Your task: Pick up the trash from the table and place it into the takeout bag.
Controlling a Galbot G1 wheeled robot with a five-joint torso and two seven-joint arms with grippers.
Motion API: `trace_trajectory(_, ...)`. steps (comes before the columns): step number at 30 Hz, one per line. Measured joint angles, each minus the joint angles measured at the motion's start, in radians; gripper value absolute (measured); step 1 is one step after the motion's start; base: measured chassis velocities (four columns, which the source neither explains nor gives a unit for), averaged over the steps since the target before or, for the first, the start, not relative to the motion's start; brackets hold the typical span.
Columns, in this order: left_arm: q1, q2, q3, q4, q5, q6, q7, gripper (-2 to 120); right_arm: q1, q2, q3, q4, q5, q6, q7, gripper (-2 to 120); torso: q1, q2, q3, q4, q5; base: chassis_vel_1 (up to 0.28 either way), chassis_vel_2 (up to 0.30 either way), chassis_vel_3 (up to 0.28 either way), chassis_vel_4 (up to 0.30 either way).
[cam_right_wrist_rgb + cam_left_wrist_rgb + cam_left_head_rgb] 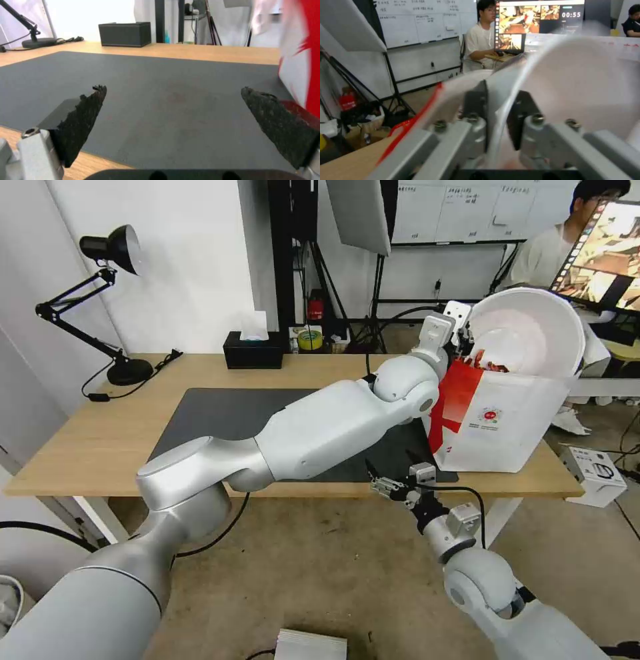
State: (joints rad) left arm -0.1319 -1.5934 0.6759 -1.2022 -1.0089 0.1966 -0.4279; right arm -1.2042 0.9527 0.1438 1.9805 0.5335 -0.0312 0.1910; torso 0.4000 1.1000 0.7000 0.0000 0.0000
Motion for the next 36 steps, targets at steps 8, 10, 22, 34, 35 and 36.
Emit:
trace_trajectory(8,0.003,0.001,-0.007,-0.013,-0.010,0.001,-0.009,51,0.000,0.000,0.000,0.000,0.000,0.000,0.000,100,0.000,0.000,0.000,0.0000,0.0000,0.000,0.000,0.000,0.000)
trace_trajectory(10,0.003,0.001,-0.012,-0.021,-0.024,0.003,-0.016,62,0.000,0.000,0.000,0.000,0.000,0.000,0.000,100,0.000,0.000,0.000,0.0000,0.0000,0.000,0.000,0.000,0.000)
trace_trajectory(22,0.051,0.100,-0.045,-0.130,-0.011,-0.042,-0.041,99,0.000,0.000,0.000,0.000,0.000,0.000,0.000,100,0.000,0.000,0.000,-0.0002,-0.0001,0.000,0.000,0.000,0.000)
trace_trajectory(34,0.175,0.416,-0.122,-0.320,0.037,-0.128,0.024,100,0.000,0.000,0.000,0.000,0.000,0.000,0.000,100,0.000,0.000,0.000,0.0003,-0.0005,0.000,0.000,0.000,0.000)
trace_trajectory(35,0.193,0.443,-0.130,-0.341,0.040,-0.128,0.031,100,0.000,0.000,0.000,0.000,0.000,0.000,0.000,100,0.000,0.000,0.000,0.0001,-0.0005,0.000,0.000,0.000,0.000)
trace_trajectory(36,0.193,0.443,-0.130,-0.341,0.040,-0.128,0.031,100,0.000,0.000,0.000,0.000,0.000,0.000,0.000,100,0.000,0.000,0.000,0.0001,-0.0005,0.000,0.000,0.000,0.000)
